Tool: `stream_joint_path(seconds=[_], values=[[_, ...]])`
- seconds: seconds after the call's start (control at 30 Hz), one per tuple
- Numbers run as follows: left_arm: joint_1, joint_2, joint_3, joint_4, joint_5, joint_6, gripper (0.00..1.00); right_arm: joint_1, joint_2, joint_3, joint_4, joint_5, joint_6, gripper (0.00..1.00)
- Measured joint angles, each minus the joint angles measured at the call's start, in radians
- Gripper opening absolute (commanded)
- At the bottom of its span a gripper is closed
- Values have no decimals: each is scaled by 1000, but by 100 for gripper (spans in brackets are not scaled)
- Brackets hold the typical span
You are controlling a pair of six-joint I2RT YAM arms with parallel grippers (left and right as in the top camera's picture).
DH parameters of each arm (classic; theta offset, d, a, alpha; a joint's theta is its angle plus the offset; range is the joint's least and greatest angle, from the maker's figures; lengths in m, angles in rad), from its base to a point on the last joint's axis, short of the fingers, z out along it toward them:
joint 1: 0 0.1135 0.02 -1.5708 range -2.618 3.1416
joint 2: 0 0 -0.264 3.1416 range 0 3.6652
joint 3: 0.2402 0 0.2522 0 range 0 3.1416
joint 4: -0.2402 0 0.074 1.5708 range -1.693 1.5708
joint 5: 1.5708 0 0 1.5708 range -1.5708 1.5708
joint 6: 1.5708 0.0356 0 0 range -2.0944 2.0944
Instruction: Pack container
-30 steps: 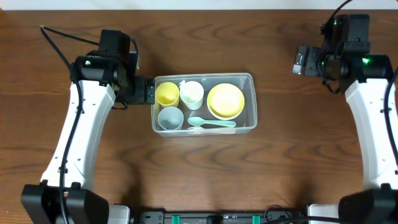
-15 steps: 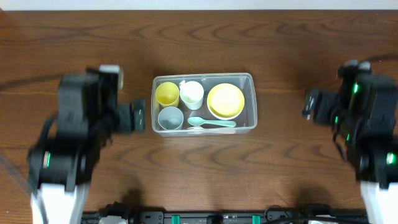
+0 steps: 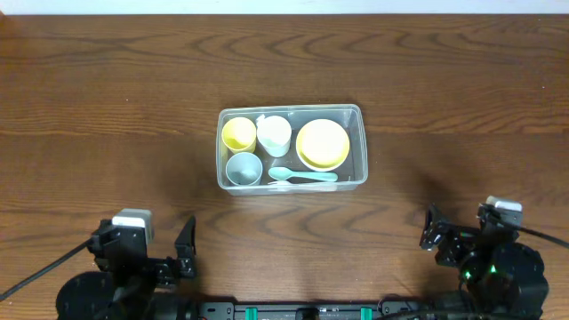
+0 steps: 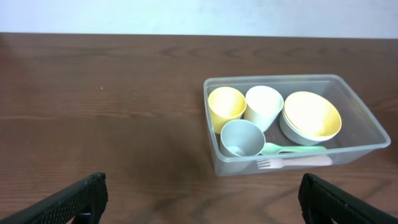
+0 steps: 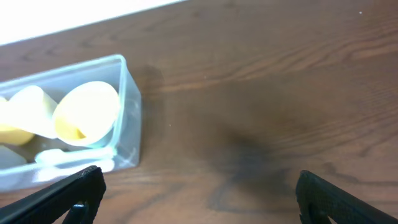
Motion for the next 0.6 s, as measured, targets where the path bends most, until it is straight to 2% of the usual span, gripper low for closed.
stream_joint_path(seconds=[0.27, 0.6], values=[[0, -2, -1, -12, 0, 0, 98, 1, -2, -1, -18, -31, 56, 99], [0, -2, -1, -12, 0, 0, 98, 2, -2, -1, -127, -40, 68, 99]])
